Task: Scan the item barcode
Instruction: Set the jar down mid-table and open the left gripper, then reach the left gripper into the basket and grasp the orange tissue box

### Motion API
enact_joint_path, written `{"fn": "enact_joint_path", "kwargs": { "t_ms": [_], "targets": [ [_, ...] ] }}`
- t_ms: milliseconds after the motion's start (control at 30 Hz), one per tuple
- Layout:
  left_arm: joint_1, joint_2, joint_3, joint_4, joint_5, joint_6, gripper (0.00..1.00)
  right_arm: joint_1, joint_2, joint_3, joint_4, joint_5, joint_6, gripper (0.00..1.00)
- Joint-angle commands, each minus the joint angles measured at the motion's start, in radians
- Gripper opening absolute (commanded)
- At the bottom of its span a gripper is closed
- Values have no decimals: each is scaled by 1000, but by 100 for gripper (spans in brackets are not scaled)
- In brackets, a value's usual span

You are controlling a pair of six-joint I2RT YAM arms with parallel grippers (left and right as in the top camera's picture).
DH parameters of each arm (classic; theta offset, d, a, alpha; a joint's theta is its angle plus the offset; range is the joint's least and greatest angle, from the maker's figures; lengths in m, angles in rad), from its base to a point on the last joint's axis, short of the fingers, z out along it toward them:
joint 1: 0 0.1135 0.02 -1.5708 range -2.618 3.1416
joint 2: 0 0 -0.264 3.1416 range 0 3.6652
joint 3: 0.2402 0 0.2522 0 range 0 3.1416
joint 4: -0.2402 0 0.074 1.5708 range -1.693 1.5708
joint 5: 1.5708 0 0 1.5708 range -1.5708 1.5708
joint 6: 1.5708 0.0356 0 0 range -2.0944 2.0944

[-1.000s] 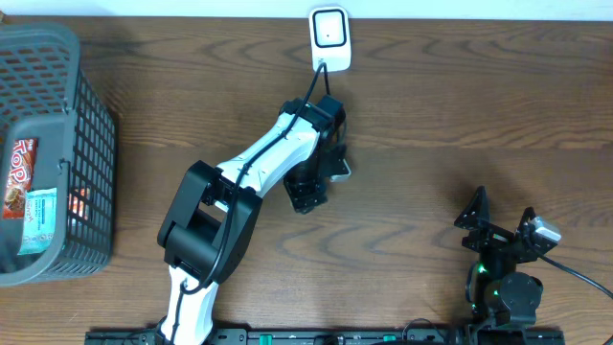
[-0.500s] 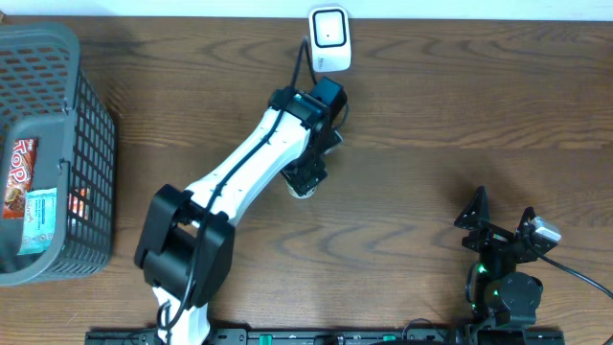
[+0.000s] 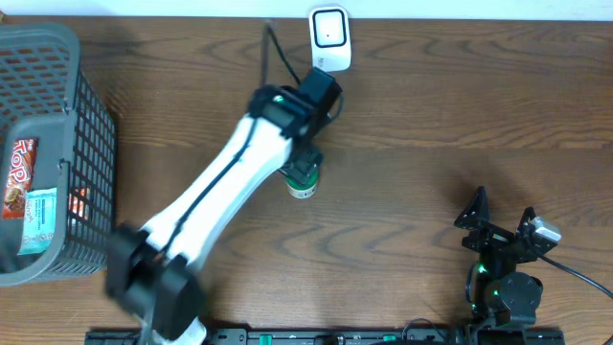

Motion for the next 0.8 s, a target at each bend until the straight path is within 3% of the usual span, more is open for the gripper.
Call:
{"fn": "enact_joint_path", "kwargs": {
  "t_ms": [0, 133, 333, 433, 500, 600, 767],
  "targets": [
    [39, -177, 98, 6, -140, -122, 86, 9, -6, -3, -2, 10, -11, 99],
    [196, -360, 160, 92, -206, -147, 98, 9, -6, -3, -2, 10, -11, 99],
    [737, -520, 164, 143, -259, -522, 98, 9, -6, -3, -2, 10, -11, 99],
    [1009, -519, 162, 71, -168, -684, 98, 9, -6, -3, -2, 10, -11, 99],
    [1133, -494, 150, 64, -31, -690, 98, 9, -6, -3, -2, 10, -11, 99],
    [1234, -435, 128, 64, 118, -689, 98, 9, -6, -3, -2, 10, -11, 99],
    [1268, -278, 114, 31, 131, -687, 98, 9, -6, -3, -2, 10, -11, 99]
  ]
}}
